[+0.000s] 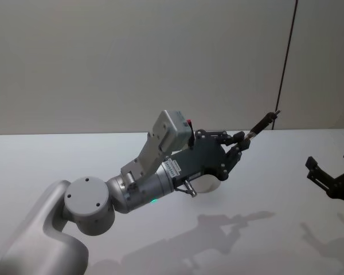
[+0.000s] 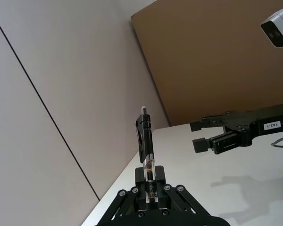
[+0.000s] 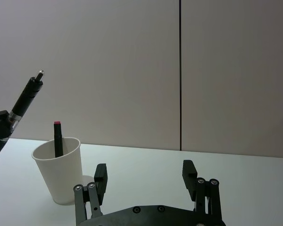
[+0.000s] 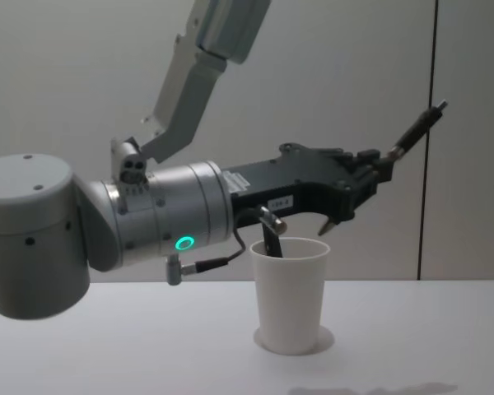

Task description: Place the pen into the pen holder.

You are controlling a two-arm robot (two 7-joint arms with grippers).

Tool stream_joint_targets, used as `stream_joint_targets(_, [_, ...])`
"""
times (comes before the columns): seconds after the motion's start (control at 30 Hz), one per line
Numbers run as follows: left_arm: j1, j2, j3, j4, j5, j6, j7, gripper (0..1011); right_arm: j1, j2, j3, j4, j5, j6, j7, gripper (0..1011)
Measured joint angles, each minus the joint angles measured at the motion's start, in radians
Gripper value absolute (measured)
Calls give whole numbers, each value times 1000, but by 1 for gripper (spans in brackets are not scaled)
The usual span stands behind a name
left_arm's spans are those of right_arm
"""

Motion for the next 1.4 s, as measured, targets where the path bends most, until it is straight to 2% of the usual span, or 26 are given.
stream_joint_targets(0.5, [-6, -10, 12, 10, -3, -2, 0, 131, -1, 0, 0, 0, 0, -4, 3, 1002])
stream_joint_targets(0.77, [-7, -12, 14, 12, -4, -2, 0, 131, -3, 1, 3, -1, 20, -25, 27, 1002])
stream_joint_targets(1.13, [-8, -13, 16, 13, -4, -2, 0, 131, -1, 4, 11, 13, 96, -87, 126, 1002])
stream_joint_targets(1.4, [-9, -13, 16, 14, -4, -2, 0, 131, 5, 6, 18, 35, 202, -133, 241, 1002])
